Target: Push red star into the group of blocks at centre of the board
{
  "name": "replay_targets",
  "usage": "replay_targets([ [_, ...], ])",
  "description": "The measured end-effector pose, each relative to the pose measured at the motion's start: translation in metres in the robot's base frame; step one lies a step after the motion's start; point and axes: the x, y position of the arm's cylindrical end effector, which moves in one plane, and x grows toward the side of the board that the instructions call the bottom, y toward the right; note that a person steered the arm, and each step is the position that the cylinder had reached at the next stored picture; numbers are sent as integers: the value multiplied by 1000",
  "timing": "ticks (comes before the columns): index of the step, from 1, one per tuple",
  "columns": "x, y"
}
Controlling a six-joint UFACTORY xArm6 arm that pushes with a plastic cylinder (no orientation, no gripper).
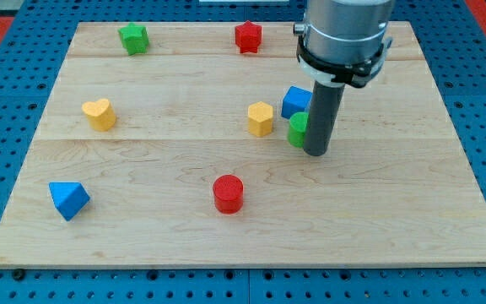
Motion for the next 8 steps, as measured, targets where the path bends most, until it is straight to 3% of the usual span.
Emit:
replay_targets([
  [2,-21,9],
  [3,-21,76],
  [4,-65,133],
  [5,-130,142],
  [6,-196,139],
  [8,-252,46],
])
